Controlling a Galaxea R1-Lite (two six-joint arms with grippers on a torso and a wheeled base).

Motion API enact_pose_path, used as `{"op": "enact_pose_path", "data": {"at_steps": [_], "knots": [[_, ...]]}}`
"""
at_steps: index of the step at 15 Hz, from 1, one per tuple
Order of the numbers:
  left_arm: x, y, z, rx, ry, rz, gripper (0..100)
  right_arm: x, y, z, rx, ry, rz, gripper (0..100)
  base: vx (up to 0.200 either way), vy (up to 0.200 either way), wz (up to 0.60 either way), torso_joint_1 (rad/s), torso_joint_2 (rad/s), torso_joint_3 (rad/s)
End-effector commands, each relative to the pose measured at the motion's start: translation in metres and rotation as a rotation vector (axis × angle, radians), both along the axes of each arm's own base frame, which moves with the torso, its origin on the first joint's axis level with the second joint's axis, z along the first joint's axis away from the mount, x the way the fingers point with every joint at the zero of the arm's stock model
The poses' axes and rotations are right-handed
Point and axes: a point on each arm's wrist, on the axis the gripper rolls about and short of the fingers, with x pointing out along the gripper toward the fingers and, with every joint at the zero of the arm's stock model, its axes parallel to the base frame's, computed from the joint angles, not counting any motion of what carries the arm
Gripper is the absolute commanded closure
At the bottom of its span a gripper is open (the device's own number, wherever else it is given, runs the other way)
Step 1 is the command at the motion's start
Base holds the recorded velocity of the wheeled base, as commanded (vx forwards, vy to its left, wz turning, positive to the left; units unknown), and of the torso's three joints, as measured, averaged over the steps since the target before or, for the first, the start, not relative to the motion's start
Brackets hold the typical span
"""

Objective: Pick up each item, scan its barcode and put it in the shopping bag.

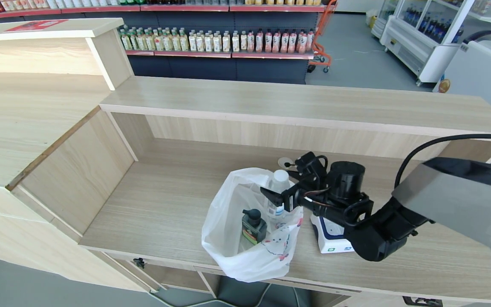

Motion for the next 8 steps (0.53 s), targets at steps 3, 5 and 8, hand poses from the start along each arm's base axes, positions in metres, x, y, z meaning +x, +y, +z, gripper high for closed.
{"op": "enact_pose_path", "data": {"at_steps": [3,5,8], "knots": [[0.000,0.000,0.000,-0.002,0.000,0.000,0,-0.025,-0.038,0.058,0.055,-0.052,-0.071,0,0.000,0.000,0.00,0.000,0.00,0.000],[0.000,0.000,0.000,-0.002,0.000,0.000,0,-0.045,-0.094,0.089,0.040,-0.039,-0.223,0,0.000,0.000,0.00,0.000,0.00,0.000],[0.000,0.000,0.000,-0.002,0.000,0.000,0,-0.127,-0.168,0.129,-0.011,0.053,-0.558,0,0.000,0.000,0.00,0.000,0.00,0.000]]}}
